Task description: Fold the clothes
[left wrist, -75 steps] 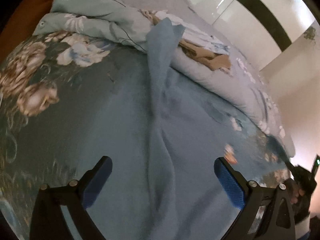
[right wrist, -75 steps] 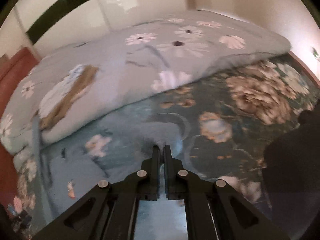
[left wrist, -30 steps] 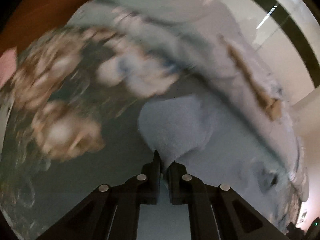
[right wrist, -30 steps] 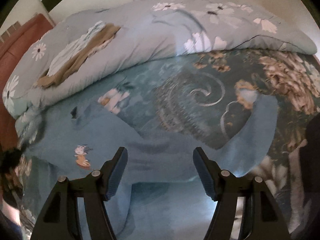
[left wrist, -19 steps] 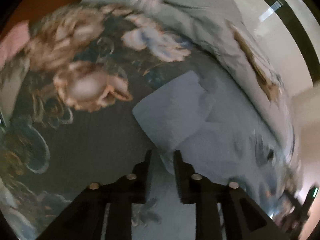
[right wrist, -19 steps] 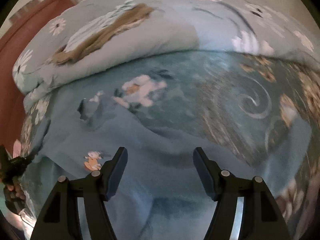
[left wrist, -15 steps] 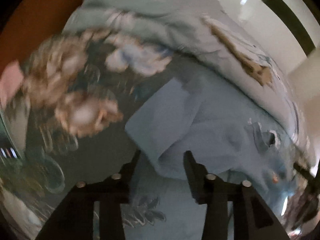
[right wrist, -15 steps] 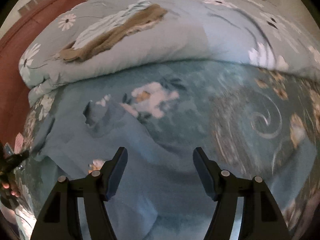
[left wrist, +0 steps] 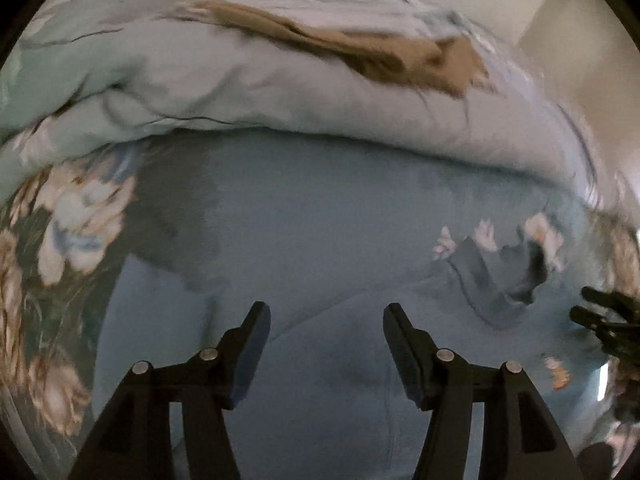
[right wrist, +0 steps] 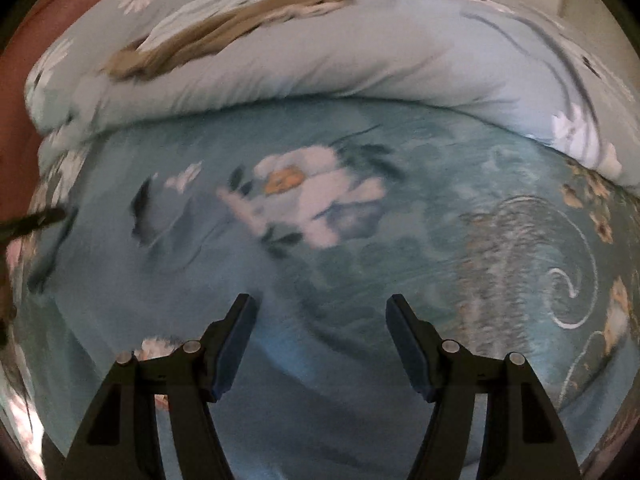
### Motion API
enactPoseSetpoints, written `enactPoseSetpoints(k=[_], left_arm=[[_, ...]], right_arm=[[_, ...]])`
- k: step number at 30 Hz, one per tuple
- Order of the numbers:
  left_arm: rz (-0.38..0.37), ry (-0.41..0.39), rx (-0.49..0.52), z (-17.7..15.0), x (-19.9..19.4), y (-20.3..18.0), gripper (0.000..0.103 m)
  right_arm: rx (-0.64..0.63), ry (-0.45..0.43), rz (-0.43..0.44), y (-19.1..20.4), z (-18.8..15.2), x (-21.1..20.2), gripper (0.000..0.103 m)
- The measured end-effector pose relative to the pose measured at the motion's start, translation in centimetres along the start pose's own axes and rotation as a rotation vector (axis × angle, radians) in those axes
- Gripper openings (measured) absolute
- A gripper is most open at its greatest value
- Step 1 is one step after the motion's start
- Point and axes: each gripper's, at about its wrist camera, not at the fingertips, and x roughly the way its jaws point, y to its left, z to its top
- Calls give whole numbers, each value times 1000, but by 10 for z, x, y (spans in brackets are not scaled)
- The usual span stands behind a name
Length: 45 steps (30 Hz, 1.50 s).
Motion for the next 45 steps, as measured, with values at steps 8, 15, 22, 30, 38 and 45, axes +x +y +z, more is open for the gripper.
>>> enactPoseSetpoints(k=[8,15,22,30,38,45], left_arm=[[-28,29,-27,6,18,8,63],[7,30,17,7,22,1,64],[24,55,157,-5,18,-18,64],[-7,67,136,-7,14,-14,64],[-37,80,132,-3,8,-7,65],[-107,82,90,8,2,7,65]], right_arm=[[-40,-77,14,-12,-7,-22,69],[30,-36,-45,-41,0,-11,69],[-46,-12,-15,-16,-23,-2,69],[-35,19,52,-9,-27,-7,38],[-111,2,-29,4,-22,-21,2],[-24,-90,-197,-35,11,-31,1]])
